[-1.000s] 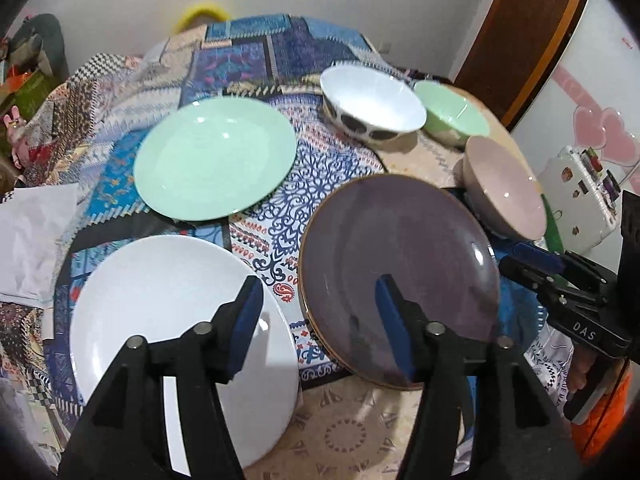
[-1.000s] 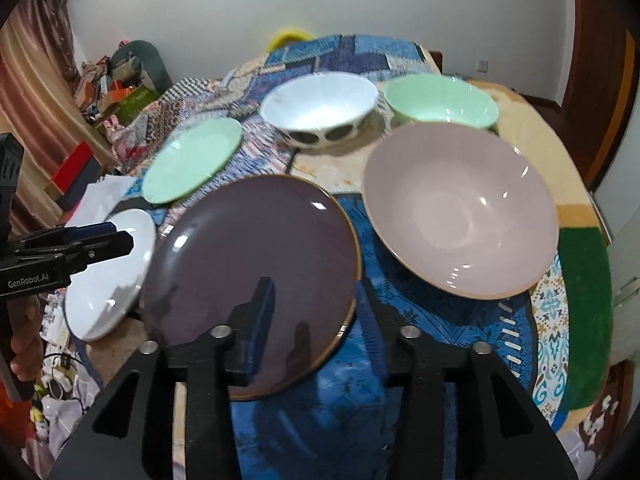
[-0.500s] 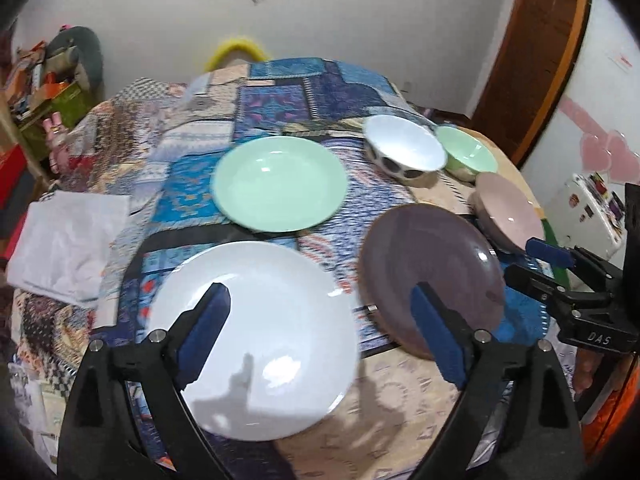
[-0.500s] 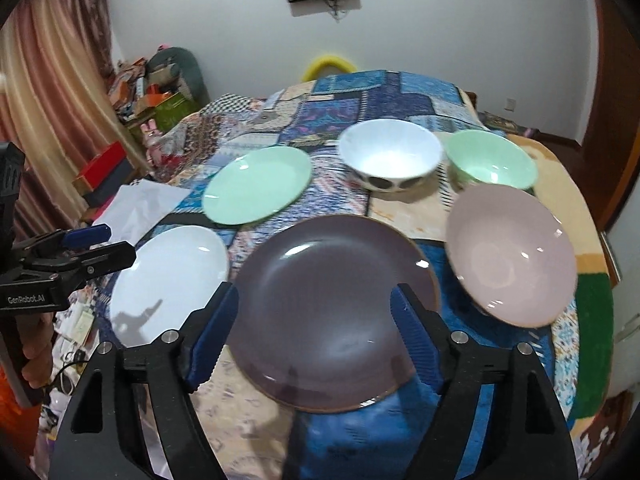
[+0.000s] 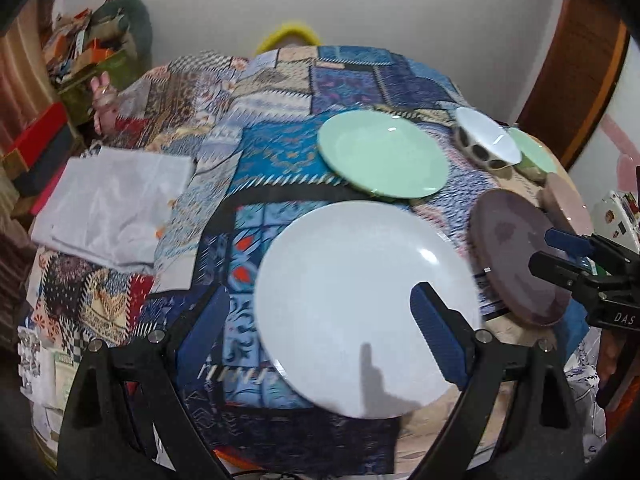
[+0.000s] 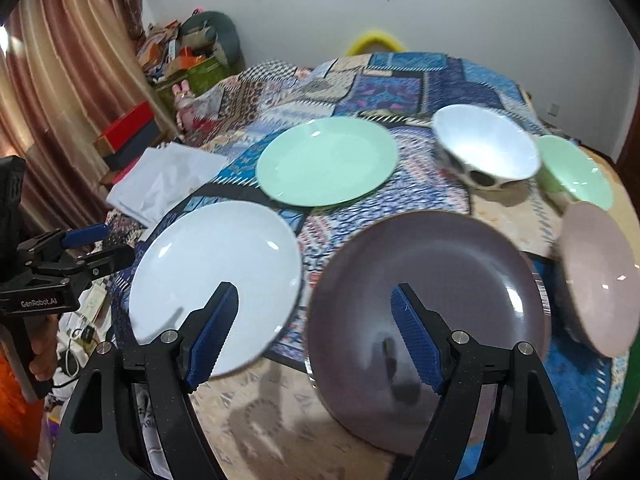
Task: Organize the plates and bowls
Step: 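Grasp the white plate rim with both tools and lift it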
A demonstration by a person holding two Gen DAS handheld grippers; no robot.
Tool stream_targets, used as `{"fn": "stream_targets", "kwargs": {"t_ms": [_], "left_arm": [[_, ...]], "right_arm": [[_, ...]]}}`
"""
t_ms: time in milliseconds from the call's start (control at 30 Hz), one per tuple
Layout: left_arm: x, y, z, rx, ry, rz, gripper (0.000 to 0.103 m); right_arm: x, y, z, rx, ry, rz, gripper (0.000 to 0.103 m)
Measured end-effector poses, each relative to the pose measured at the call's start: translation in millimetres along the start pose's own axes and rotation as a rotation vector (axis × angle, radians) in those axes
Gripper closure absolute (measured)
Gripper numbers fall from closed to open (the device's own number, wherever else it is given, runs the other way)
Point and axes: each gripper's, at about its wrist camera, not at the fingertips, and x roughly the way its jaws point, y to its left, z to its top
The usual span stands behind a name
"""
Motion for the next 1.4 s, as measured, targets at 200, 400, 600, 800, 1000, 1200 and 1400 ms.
{"fn": "stream_targets", "kwargs": {"t_ms": [200,400,600,800,1000,1200,1400], "left_arm": [[20.3,24.6,-8.5,-0.034,0.053,-0.004,0.025],[37.1,39.6,-14.5,-0.084,0.109,-0.050,0.050],[45.3,43.7,-17.4,-0.099,0.132,-0.084,0.066],[48.8,43.3,-20.3,-0.091,0.145,-0.104,0.072],[54.3,51.2,-21.7,-0.132,0.171,-0.145,0.075],[54.0,53.7,-22.3,-0.134,0.174,-0.154,0.075],[51.1,65.7,-21.9,-0.149,0.173,-0.124,0.077]], "right_arm": [[24.6,11.6,0.8,-0.012,0.062,0.031,0.054],[42.8,16.7,-2.0,-0.006,0.117,0.046,0.072],[52.2,19.4,-3.0,-0.004,0.158,0.038,0.075],[54.6,21.0,-1.3,-0.012,0.166,0.013,0.075],[56.6,22.4,-0.4,-0.020,0.171,-0.015,0.075],[58.3,24.8,0.4,-0.011,0.176,-0.015,0.075],[61.1,33.6,-0.4,-0.011,0.177,0.031,0.075]]}}
